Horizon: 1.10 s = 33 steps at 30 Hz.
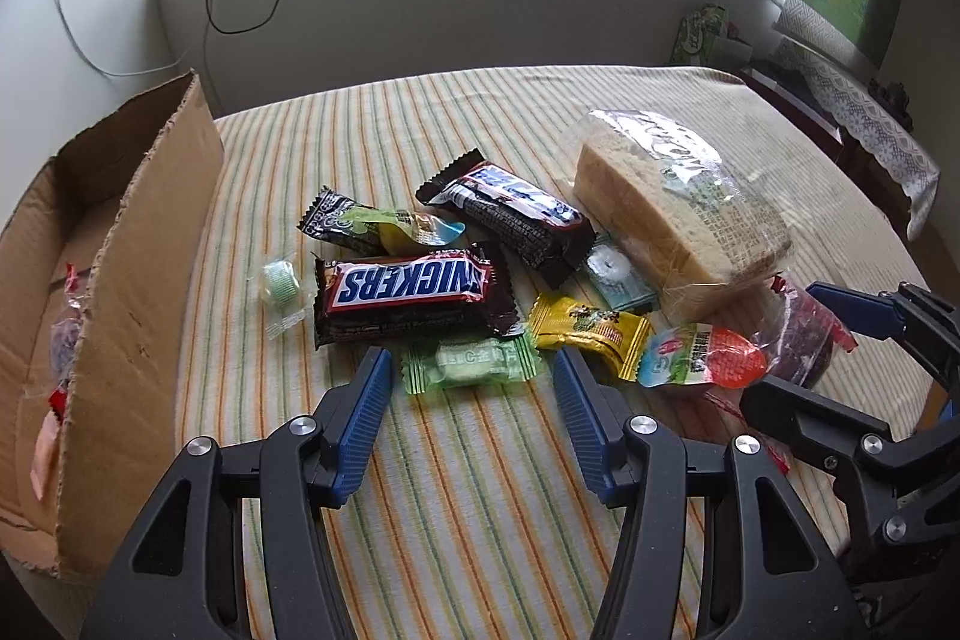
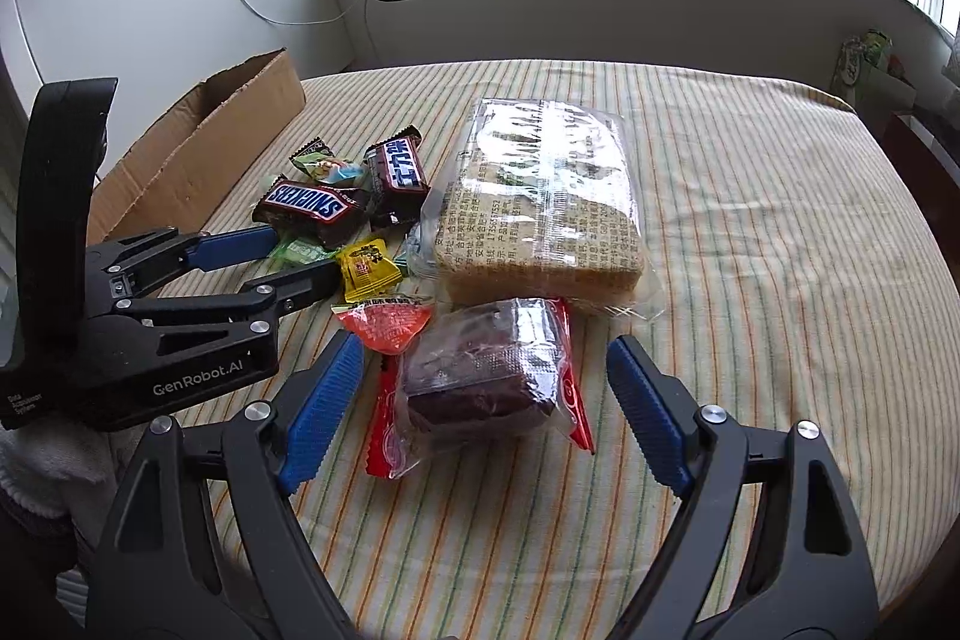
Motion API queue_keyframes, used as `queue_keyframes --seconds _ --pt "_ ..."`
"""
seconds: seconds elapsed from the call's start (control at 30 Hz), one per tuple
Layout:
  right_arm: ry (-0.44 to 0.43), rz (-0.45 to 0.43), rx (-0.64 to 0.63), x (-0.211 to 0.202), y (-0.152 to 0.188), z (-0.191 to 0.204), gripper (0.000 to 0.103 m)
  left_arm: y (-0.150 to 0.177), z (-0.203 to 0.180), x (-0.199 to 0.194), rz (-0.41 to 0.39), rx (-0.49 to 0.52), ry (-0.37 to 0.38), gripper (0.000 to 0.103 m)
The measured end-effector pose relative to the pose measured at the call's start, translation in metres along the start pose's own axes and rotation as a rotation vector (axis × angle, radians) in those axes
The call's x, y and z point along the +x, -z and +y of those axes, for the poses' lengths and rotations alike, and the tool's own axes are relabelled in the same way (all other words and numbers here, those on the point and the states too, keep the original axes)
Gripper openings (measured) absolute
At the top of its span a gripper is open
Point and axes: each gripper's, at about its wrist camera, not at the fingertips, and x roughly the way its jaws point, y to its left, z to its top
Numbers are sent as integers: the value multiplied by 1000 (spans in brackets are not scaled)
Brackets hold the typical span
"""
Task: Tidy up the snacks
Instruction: 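Grasp the brown cake bag with the right tool while the left grasps the green candy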
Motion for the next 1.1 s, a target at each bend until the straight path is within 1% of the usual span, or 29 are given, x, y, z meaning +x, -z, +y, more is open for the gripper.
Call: queue_keyframes --seconds 0.1,0.27,0.37,0.4,0.47,0.53,0.57,0.6,0.7,0.73,0.77,0.9,1.1 --pt "-2 2 4 1 -1 -2 86 -1 -1 2 -1 15 -5 54" --pt "4 2 -7 6 -2 0 86 1 -3 -1 -13 29 5 38" --pt "9 10 -17 8 0 2 84 0 -3 -1 -15 33 8 34" --pt "18 10 -23 8 0 3 82 0 -4 -1 -16 34 9 33" --pt "16 20 -24 10 2 3 68 0 -4 -2 -21 35 12 28" --pt "2 24 -9 10 2 1 66 1 -2 -2 -22 29 18 27" --pt "1 22 -6 10 2 0 60 0 -1 -2 -22 25 23 27" --pt "5 19 -3 8 2 -1 58 0 1 -3 -23 17 28 26" --pt "-7 24 13 6 2 -5 57 1 2 -5 -30 9 39 20" --pt "-7 24 16 6 3 -6 56 2 1 -6 -34 10 41 17" --pt "-8 23 18 5 3 -6 56 2 0 -6 -36 13 47 4" --pt "3 13 24 -1 7 -8 56 4 -4 -8 -42 27 50 4" --pt "16 5 42 -8 8 -17 55 4 -1 -9 -50 14 59 4"
